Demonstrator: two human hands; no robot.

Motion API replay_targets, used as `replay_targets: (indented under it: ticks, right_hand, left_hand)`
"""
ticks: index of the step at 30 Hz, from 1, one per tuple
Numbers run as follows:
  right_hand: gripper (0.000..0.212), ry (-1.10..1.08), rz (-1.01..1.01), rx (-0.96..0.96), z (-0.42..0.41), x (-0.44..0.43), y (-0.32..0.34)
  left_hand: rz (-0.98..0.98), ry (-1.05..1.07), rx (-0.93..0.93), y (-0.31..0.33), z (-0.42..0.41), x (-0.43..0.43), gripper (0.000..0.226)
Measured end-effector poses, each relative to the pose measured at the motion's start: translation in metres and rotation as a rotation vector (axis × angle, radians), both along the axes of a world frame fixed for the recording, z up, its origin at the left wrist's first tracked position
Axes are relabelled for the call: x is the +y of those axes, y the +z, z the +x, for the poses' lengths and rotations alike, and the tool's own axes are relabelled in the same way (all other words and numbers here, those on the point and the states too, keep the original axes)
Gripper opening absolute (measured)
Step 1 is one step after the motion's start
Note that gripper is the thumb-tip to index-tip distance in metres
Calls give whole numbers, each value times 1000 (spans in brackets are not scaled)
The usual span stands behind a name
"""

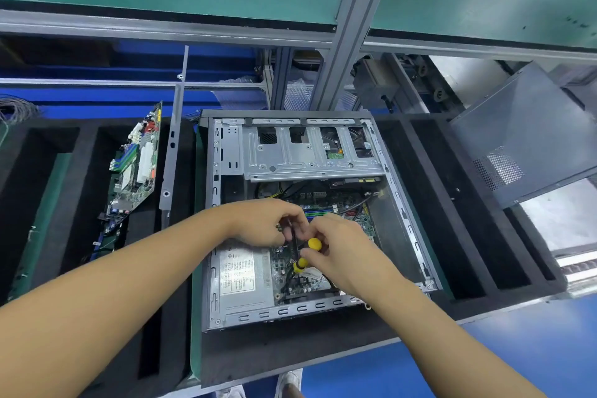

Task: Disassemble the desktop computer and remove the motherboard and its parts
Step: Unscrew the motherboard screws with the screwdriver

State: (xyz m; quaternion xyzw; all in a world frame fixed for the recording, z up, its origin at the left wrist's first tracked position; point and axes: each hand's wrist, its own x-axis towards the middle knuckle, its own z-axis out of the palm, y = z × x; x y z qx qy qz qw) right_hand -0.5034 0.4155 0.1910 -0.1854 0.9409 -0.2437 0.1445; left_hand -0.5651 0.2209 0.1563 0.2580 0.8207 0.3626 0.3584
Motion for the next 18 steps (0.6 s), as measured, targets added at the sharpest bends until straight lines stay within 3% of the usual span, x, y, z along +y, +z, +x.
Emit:
replay_targets:
  ticks: [5, 9, 18]
  right_hand:
    - [13, -120, -84, -3, -12, 16, 14]
    - [11, -268, -198, -6, -29, 35, 34]
    - [9, -452, -377, 28, -49, 67, 55]
  left_hand:
    - [74, 204, 12, -10, -3, -2, 29]
    - [69, 262, -53, -10, -7, -2, 36]
    - [227, 327, -442, -23, -21, -6, 53]
